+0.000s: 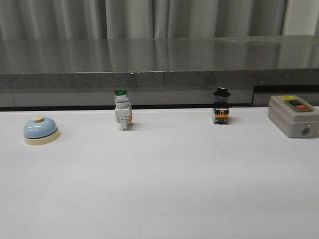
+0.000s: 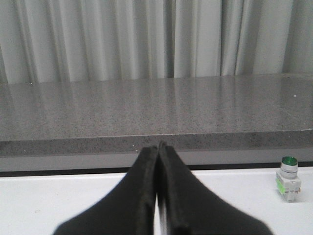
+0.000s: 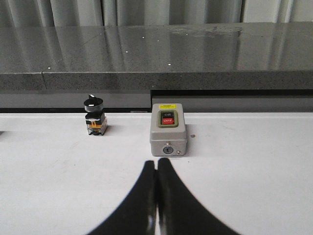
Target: Place and press bell with both arms
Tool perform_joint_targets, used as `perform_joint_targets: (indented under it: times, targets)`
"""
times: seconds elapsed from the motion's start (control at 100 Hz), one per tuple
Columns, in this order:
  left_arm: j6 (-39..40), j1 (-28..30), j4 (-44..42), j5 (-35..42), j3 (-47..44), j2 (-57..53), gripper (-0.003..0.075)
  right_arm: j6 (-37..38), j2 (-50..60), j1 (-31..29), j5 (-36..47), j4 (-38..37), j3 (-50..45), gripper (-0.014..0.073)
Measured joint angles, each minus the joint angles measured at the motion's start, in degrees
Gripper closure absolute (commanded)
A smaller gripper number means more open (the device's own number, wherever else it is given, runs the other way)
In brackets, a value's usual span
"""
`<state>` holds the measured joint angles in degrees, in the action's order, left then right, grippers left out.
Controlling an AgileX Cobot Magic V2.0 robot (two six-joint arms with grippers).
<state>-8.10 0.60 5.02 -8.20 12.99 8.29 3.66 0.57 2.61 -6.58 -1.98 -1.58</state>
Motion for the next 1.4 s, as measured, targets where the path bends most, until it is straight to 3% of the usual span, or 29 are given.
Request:
perform_joint_targets:
  times: [0.29, 0.45, 0.92, 1.04, 1.11, 1.23, 1.28, 1.4]
  targets:
    - [0.0, 0.0, 0.08, -15.1, 18.53, 22.39, 0.074, 0.0, 0.0, 0.0, 0.0, 0.0, 0.0, 0.0654]
    - [0.0, 0.0, 0.08, -18.17, 25.42, 33.28, 0.074, 0.0, 0.0, 0.0, 0.0, 0.0, 0.0, 0.0654]
    - [0.0, 0.0, 0.22, -21.21, 28.38, 49.81, 0.0732, 0.0, 0.0, 0.0, 0.0, 0.0, 0.0, 0.0654]
    - [0.0, 0.0, 0.22, -22.6, 28.38, 50.04, 0.0601, 0.0, 0.0, 0.0, 0.0, 0.0, 0.0, 0.0654]
    - [0.0, 0.0, 0.22, -23.3, 28.38, 50.04, 0.0437, 0.0, 0.0, 0.0, 0.0, 0.0, 0.0, 0.0654]
    - [0.0, 0.0, 0.22, -24.31, 28.38, 50.04, 0.0087, 0.0, 0.0, 0.0, 0.0, 0.0, 0.0, 0.0654]
    - [0.0, 0.0, 0.27, -24.24, 28.38, 50.04, -0.0003, 0.0, 0.0, 0.0, 0.0, 0.0, 0.0, 0.0654]
    - [0.0, 0.0, 2.14, -24.24, 28.38, 50.04, 0.0057, 0.0, 0.0, 0.0, 0.0, 0.0, 0.0, 0.0654]
